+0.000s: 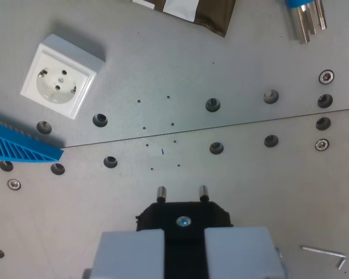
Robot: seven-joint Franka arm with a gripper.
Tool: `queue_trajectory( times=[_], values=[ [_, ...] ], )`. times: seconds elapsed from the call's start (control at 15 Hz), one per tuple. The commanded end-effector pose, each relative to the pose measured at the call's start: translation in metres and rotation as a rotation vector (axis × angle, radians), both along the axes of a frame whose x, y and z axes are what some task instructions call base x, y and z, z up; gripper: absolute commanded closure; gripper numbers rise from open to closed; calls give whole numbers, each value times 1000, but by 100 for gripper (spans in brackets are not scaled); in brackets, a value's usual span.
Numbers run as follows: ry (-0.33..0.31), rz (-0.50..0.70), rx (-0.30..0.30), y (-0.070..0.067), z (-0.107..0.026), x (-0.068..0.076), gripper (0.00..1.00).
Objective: Move above the white socket
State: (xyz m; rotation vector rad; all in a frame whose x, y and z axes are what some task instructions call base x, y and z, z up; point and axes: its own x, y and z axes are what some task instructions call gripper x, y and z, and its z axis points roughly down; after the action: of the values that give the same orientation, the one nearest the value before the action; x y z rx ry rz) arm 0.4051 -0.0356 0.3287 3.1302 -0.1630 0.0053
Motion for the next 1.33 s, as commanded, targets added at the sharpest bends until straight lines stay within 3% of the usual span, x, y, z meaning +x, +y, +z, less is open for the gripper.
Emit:
queue_trajectory(
  times=[0.07, 0.73, 1.33],
  values=[
    [-1, -1, 0, 0, 0, 0, 100],
    [-4, 53, 1, 2, -4, 0, 100],
    [-57, 194, 0, 13, -24, -2, 100]
  ],
)
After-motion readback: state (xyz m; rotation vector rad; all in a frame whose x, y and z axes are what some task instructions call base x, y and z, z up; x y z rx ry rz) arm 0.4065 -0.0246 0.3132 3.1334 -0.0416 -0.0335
